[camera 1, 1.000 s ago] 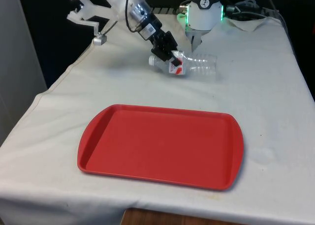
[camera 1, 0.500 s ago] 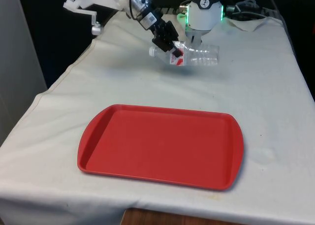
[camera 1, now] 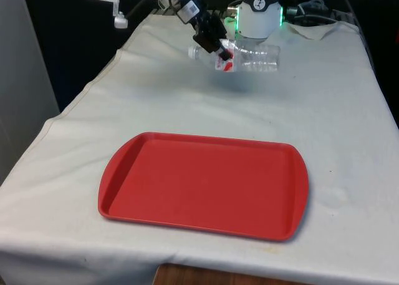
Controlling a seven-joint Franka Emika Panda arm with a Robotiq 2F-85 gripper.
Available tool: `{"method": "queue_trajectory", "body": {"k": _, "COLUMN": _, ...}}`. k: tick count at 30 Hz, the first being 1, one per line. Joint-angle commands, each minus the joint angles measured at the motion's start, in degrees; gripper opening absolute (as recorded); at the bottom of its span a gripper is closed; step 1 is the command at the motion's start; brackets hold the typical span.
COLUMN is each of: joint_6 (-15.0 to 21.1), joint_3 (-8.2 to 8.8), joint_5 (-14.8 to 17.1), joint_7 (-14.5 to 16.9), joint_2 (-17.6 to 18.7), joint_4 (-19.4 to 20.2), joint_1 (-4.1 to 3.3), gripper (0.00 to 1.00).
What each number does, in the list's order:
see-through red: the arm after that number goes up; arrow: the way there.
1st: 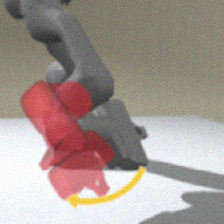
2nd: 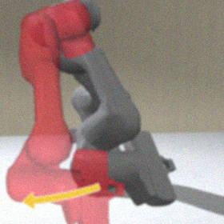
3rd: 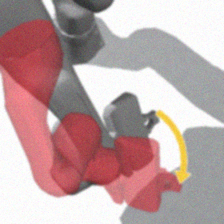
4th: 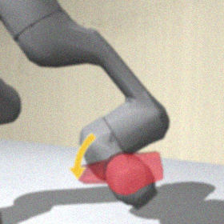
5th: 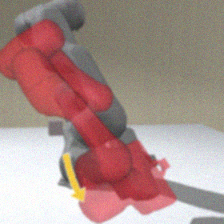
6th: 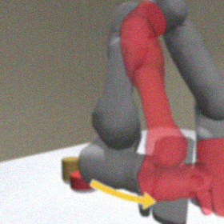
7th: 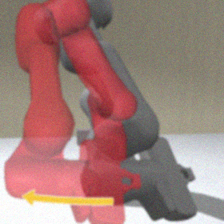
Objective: Place the bottle upright on the tray.
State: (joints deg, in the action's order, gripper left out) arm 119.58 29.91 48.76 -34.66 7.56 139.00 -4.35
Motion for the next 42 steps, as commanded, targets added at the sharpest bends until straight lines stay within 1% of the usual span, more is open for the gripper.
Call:
{"method": "queue_trajectory", "body": {"k": 1, "joint_6": 0.6, "joint_3": 0.0, "joint_5": -1.0, "joint_7": -1.2, "joint_2": -0.8, "joint_4": 0.3, "joint_1": -0.29, "gripper": 0.14}}
{"method": "queue_trajectory", "body": {"k": 9, "joint_6": 0.3, "joint_3": -0.29, "joint_5": -4.6, "joint_7": -5.4, "joint_2": -4.1, "joint_4": 0.2, "joint_1": -0.57, "gripper": 0.14}}
{"method": "queue_trajectory", "body": {"k": 10, "joint_6": -0.2, "joint_3": -0.23, "joint_5": -4.2, "joint_7": -4.8, "joint_2": -3.7, "joint_4": 0.1, "joint_1": -0.34, "gripper": 0.14}}
{"method": "queue_trajectory", "body": {"k": 11, "joint_6": 0.3, "joint_3": -0.29, "joint_5": -5.0, "joint_7": -5.9, "joint_2": -4.4, "joint_4": 0.2, "joint_1": -0.63, "gripper": 0.14}}
{"method": "queue_trajectory", "body": {"k": 12, "joint_6": 0.2, "joint_3": -0.34, "joint_5": -5.3, "joint_7": -6.3, "joint_2": -4.8, "joint_4": 0.2, "joint_1": -0.69, "gripper": 0.14}}
{"method": "queue_trajectory", "body": {"k": 16, "joint_6": 0.1, "joint_3": -0.74, "joint_5": -6.7, "joint_7": -8.2, "joint_2": -6.1, "joint_4": 0.1, "joint_1": -0.74, "gripper": 0.14}}
{"method": "queue_trajectory", "body": {"k": 18, "joint_6": 0.1, "joint_3": -1.09, "joint_5": -7.7, "joint_7": -9.7, "joint_2": -7.0, "joint_4": -0.1, "joint_1": -0.8, "gripper": 0.14}}
{"method": "queue_trajectory", "body": {"k": 19, "joint_6": -0.2, "joint_3": -0.97, "joint_5": -6.9, "joint_7": -8.6, "joint_2": -6.6, "joint_4": -0.1, "joint_1": -0.57, "gripper": 0.14}}
{"method": "queue_trajectory", "body": {"k": 20, "joint_6": 0.1, "joint_3": -1.2, "joint_5": -8.0, "joint_7": -10.1, "joint_2": -7.3, "joint_4": -0.2, "joint_1": -0.8, "gripper": 0.14}}
{"method": "queue_trajectory", "body": {"k": 24, "joint_6": -0.1, "joint_3": -1.95, "joint_5": -9.5, "joint_7": -12.6, "joint_2": -8.4, "joint_4": -0.7, "joint_1": -0.92, "gripper": 0.14}}
{"method": "queue_trajectory", "body": {"k": 26, "joint_6": -0.1, "joint_3": -2.35, "joint_5": -9.9, "joint_7": -13.6, "joint_2": -8.5, "joint_4": -1.2, "joint_1": -0.97, "gripper": 0.14}}
{"method": "queue_trajectory", "body": {"k": 27, "joint_6": -0.2, "joint_3": -2.18, "joint_5": -9.3, "joint_7": -12.7, "joint_2": -8.5, "joint_4": -1.0, "joint_1": -0.8, "gripper": 0.14}}
{"method": "queue_trajectory", "body": {"k": 28, "joint_6": -0.1, "joint_3": -2.52, "joint_5": -10.1, "joint_7": -14.0, "joint_2": -8.5, "joint_4": -1.4, "joint_1": -0.97, "gripper": 0.14}}
{"method": "queue_trajectory", "body": {"k": 29, "joint_6": -0.2, "joint_3": -2.86, "joint_5": -10.4, "joint_7": -15.0, "joint_2": -8.5, "joint_4": -2.1, "joint_1": -0.97, "gripper": 0.14}}
{"method": "queue_trajectory", "body": {"k": 31, "joint_6": -0.3, "joint_3": -3.04, "joint_5": -10.5, "joint_7": -15.4, "joint_2": -8.4, "joint_4": -2.4, "joint_1": -0.97, "gripper": 0.14}}
{"method": "queue_trajectory", "body": {"k": 32, "joint_6": -0.5, "joint_3": -3.44, "joint_5": -10.7, "joint_7": -16.3, "joint_2": -8.3, "joint_4": -3.2, "joint_1": -1.03, "gripper": 0.14}}
{"method": "queue_trajectory", "body": {"k": 36, "joint_6": -0.7, "joint_3": -4.07, "joint_5": -11.2, "joint_7": -18.0, "joint_2": -8.0, "joint_4": -4.6, "joint_1": -1.09, "gripper": 0.14}}
{"method": "queue_trajectory", "body": {"k": 37, "joint_6": -0.5, "joint_3": -4.01, "joint_5": -10.8, "joint_7": -17.4, "joint_2": -8.2, "joint_4": -4.2, "joint_1": -0.97, "gripper": 0.14}}
{"method": "queue_trajectory", "body": {"k": 38, "joint_6": -0.8, "joint_3": -4.35, "joint_5": -11.3, "joint_7": -18.7, "joint_2": -7.8, "joint_4": -5.2, "joint_1": -1.09, "gripper": 0.14}}
{"method": "queue_trajectory", "body": {"k": 40, "joint_6": -1.0, "joint_3": -4.64, "joint_5": -11.6, "joint_7": -19.5, "joint_2": -7.6, "joint_4": -6.0, "joint_1": -1.09, "gripper": 0.14}}
{"method": "queue_trajectory", "body": {"k": 41, "joint_6": -0.7, "joint_3": -4.64, "joint_5": -11.0, "joint_7": -18.8, "joint_2": -7.7, "joint_4": -5.6, "joint_1": -0.97, "gripper": 0.14}}
{"method": "queue_trajectory", "body": {"k": 42, "joint_6": -1.0, "joint_3": -4.81, "joint_5": -11.6, "joint_7": -19.9, "joint_2": -7.4, "joint_4": -6.4, "joint_1": -1.09, "gripper": 0.14}}
